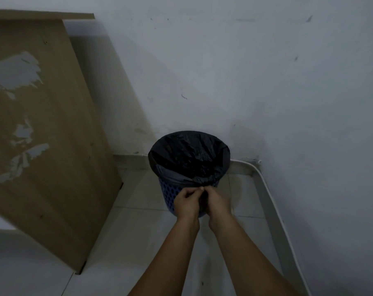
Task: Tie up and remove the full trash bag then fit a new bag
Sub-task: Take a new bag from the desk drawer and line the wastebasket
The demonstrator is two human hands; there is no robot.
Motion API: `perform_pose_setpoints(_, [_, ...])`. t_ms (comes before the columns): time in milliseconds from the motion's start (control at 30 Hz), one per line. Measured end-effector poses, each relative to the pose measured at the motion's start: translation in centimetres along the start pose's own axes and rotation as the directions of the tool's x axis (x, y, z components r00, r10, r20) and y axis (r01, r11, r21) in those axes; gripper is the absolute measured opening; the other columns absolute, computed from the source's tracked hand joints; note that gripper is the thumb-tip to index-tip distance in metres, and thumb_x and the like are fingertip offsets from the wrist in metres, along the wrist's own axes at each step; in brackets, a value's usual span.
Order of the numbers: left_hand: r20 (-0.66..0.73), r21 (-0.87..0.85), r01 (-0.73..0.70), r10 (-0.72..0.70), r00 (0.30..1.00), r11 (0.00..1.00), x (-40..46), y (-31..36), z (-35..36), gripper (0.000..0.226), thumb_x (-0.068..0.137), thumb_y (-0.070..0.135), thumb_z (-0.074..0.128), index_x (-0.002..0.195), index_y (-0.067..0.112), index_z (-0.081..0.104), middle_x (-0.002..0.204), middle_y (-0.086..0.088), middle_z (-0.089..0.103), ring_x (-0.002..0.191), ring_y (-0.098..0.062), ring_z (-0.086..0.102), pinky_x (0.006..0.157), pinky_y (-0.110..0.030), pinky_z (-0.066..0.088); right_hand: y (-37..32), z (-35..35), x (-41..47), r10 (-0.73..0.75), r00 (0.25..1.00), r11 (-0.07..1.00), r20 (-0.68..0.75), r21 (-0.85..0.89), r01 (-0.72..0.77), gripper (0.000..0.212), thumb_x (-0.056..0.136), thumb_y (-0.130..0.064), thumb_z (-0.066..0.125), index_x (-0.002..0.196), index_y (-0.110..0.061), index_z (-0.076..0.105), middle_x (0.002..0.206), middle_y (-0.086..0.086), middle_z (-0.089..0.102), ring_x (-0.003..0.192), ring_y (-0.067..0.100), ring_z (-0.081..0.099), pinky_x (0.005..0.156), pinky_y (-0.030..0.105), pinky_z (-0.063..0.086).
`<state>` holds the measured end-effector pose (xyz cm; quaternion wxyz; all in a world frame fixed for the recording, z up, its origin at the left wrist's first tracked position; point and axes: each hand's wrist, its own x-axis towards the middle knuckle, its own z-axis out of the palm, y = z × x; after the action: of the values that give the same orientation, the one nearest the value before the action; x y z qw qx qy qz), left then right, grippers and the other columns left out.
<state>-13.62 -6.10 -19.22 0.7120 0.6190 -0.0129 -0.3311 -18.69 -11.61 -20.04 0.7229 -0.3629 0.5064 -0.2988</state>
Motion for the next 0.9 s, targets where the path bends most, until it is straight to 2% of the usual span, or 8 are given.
perform_pose_setpoints(100, [-0.026, 0.013, -0.027, 0.028, 0.999, 1.000, 0.3, -0.1, -0.3, 0.006, 0.091, 0.008, 0.079, 0.090, 0.003, 0.076, 0.090, -0.012, 0.078, 0.087, -0.027, 0.074, 0.067, -0.030, 0.060, 0.4, -0.1, -0.5, -0.070, 0.998, 0.996, -0.004, -0.062, 0.070, 0.021, 0.095, -0.026, 0.069, 0.091, -0.014, 0.085, 0.089, 0.006, 0.083, 0.090, 0.028, 0.078, 0.073, 0.040, 0.066])
perform_pose_setpoints(233, [0.008, 0.049, -0.082, 0.082, 0.997, 0.995, 0.5, -0.4, -0.8, 0.006, 0.092, 0.006, 0.075, 0.088, 0.009, 0.080, 0.084, -0.005, 0.080, 0.087, -0.025, 0.076, 0.069, -0.027, 0.060, 0.4, -0.4, -0.5, -0.213, 0.971, 0.961, 0.109, -0.156, 0.228, 0.016, 0.098, -0.023, 0.073, 0.092, -0.014, 0.084, 0.091, 0.007, 0.082, 0.096, 0.029, 0.078, 0.088, 0.047, 0.066])
perform_pose_setpoints(333, [0.035, 0.011, -0.045, 0.045, 0.998, 0.999, 0.6, -0.3, -1.5, 0.004, 0.090, 0.013, 0.078, 0.089, 0.010, 0.080, 0.085, -0.003, 0.080, 0.088, -0.023, 0.077, 0.068, -0.024, 0.060, 0.3, -0.4, -0.1, -0.232, 0.963, 0.950, 0.138, -0.179, 0.254, 0.018, 0.100, -0.020, 0.072, 0.088, -0.011, 0.083, 0.091, 0.012, 0.082, 0.096, 0.033, 0.078, 0.090, 0.048, 0.065])
perform_pose_setpoints(467, [0.067, -0.060, 0.048, -0.044, 0.997, 0.997, 0.8, -0.5, -2.2, 0.012, 0.088, 0.022, 0.081, 0.093, 0.011, 0.082, 0.092, -0.007, 0.081, 0.094, -0.025, 0.077, 0.082, -0.038, 0.064, 0.3, -0.1, -0.2, -0.096, 0.989, 0.993, 0.117, -0.054, 0.103, 0.017, 0.101, -0.018, 0.072, 0.087, -0.013, 0.080, 0.096, 0.012, 0.081, 0.093, 0.026, 0.073, 0.083, 0.038, 0.059])
perform_pose_setpoints(600, [0.037, -0.027, 0.064, -0.063, 0.997, 0.998, 0.6, -0.4, -1.9, 0.027, 0.083, 0.030, 0.089, 0.098, 0.010, 0.078, 0.092, -0.006, 0.081, 0.090, -0.024, 0.078, 0.076, -0.037, 0.066, -0.2, 0.3, -0.4, 0.111, 0.981, 0.992, 0.158, 0.034, -0.118, 0.024, 0.104, -0.026, 0.067, 0.107, -0.005, 0.079, 0.105, 0.015, 0.081, 0.095, 0.028, 0.077, 0.067, 0.033, 0.060])
perform_pose_setpoints(700, [0.013, 0.027, 0.026, -0.026, 1.000, 0.999, 0.4, -0.3, -1.2, 0.023, 0.086, 0.028, 0.087, 0.096, 0.009, 0.078, 0.090, -0.006, 0.081, 0.088, -0.024, 0.078, 0.072, -0.035, 0.066, -0.6, 0.0, -0.6, 0.178, 0.961, 0.979, 0.214, 0.059, -0.195, 0.028, 0.106, -0.028, 0.065, 0.104, -0.004, 0.079, 0.087, 0.009, 0.083, 0.070, 0.018, 0.079, 0.049, 0.023, 0.057])
perform_pose_setpoints(767, [-0.005, 0.055, 0.026, -0.025, 1.000, 0.998, 0.2, -0.1, -0.9, 0.021, 0.087, 0.026, 0.086, 0.094, 0.008, 0.078, 0.084, -0.008, 0.080, 0.082, -0.024, 0.078, 0.069, -0.035, 0.065, -0.8, -0.3, -0.6, 0.202, 0.946, 0.973, 0.253, 0.058, -0.223, 0.030, 0.107, -0.029, 0.062, 0.100, -0.004, 0.077, 0.074, 0.006, 0.081, 0.059, 0.014, 0.077, 0.046, 0.020, 0.055])
perform_pose_setpoints(900, [-0.014, 0.084, 0.037, -0.036, 0.999, 0.996, 0.1, 0.2, -0.9, 0.023, 0.086, 0.028, 0.087, 0.088, 0.007, 0.080, 0.075, -0.009, 0.079, 0.075, -0.026, 0.077, 0.067, -0.036, 0.065, -1.1, -0.2, -0.5, 0.215, 0.947, 0.973, 0.239, 0.026, -0.227, 0.032, 0.108, -0.029, 0.060, 0.098, -0.003, 0.076, 0.069, 0.005, 0.078, 0.061, 0.015, 0.073, 0.047, 0.021, 0.054])
